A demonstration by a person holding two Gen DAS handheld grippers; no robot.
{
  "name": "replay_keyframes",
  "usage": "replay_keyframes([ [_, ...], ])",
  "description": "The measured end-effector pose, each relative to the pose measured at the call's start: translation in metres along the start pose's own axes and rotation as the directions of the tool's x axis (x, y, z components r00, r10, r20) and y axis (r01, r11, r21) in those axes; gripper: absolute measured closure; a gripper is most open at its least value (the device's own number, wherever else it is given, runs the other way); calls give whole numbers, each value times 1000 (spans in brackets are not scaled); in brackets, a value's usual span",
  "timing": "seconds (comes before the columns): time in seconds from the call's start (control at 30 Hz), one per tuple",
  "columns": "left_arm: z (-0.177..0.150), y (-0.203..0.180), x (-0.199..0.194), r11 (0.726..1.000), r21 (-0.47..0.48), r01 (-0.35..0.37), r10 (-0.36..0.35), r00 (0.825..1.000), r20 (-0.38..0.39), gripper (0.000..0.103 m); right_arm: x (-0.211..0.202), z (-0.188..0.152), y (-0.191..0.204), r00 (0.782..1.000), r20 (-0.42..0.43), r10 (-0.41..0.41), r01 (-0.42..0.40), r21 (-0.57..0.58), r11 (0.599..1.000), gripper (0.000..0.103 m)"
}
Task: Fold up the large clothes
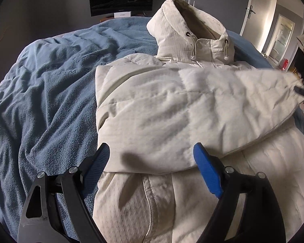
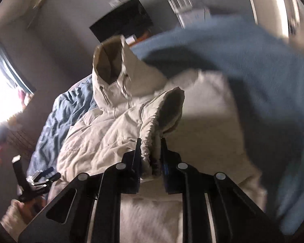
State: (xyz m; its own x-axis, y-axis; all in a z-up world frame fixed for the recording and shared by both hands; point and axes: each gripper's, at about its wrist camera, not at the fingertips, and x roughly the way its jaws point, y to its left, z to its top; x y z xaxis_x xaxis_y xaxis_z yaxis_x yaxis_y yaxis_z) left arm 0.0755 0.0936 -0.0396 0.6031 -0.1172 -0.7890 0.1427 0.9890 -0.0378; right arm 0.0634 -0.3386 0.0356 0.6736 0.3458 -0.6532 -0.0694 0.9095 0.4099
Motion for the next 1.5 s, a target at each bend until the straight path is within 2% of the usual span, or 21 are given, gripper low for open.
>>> replay_keyframes([
  [0.13, -1, 0, 3, 1000, 6, 1, -1, 1000, -10, 22, 5, -9, 3, 996, -52, -73, 69, -76, 995, 89],
  [0.23, -1, 0, 4, 1000, 8, 2, -1, 1000, -16, 22, 27, -25, -13, 984, -130, -122, 116, -54, 992, 88],
  [0.33, -1, 0, 5, 1000, 10, 3, -3, 1000, -18, 22, 40, -34, -22, 977, -145, -156, 147, -72, 987, 84],
  [0.43, -1, -1, 6, 1000, 17, 3, -3, 1000, -23, 22, 39, -37, -26, 972, -147, -181, 172, -71, 982, 70],
  [0.5, -2, -3, 6, 1000, 20, 2, -2, 1000, -24, 22, 35, -35, -27, 969, -134, -210, 202, -68, 977, 49],
  [0.63, -3, -4, 6, 1000, 24, 2, -1, 1000, -23, 22, 24, -26, -29, 965, -95, -244, 241, -48, 969, 42],
  [0.73, 0, -6, 2, 1000, 12, 13, -13, 1000, -18, 22, 16, -18, -21, 968, -63, -244, 240, -61, 969, 32],
  [0.77, 4, -6, 0, 1000, 2, 26, -26, 1000, -12, 21, 14, -14, -15, 968, -49, -247, 243, -77, 967, 26],
  [0.8, 10, -7, -3, 999, -11, 37, -37, 999, -1, 20, 10, -10, -9, 968, -34, -248, 244, -93, 965, 20],
  [0.87, 25, -9, -7, 999, -21, 45, -45, 999, 20, 16, 7, -1, 0, 968, -12, -250, 247, -122, 961, 14],
  [0.97, 51, -13, -11, 998, -30, 60, -58, 997, 46, 13, 8, 13, 18, 971, 9, -238, 235, -185, 954, 11],
  [1.1, 79, -27, -4, 998, -10, 56, -56, 996, 67, 12, 31, 20, 35, 972, -3, -233, 224, -264, 938, 11],
  [1.17, 84, -35, 5, 999, 10, 41, -42, 997, 69, 11, 50, 17, 37, 971, -22, -240, 223, -291, 930, 11],
  [1.3, 71, -42, 33, 998, -4, 60, -60, 998, 38, 10, 83, 4, 26, 964, -68, -258, 228, -294, 928, 11],
  [1.4, 51, -42, 63, 998, 4, 57, -57, 998, -35, 10, 102, -8, 13, 959, -99, -264, 226, -291, 930, 10],
  [1.5, 34, -42, 72, 998, 26, 56, -56, 998, -14, 8, 110, -18, 9, 962, -89, -258, 217, -320, 922, 8],
])
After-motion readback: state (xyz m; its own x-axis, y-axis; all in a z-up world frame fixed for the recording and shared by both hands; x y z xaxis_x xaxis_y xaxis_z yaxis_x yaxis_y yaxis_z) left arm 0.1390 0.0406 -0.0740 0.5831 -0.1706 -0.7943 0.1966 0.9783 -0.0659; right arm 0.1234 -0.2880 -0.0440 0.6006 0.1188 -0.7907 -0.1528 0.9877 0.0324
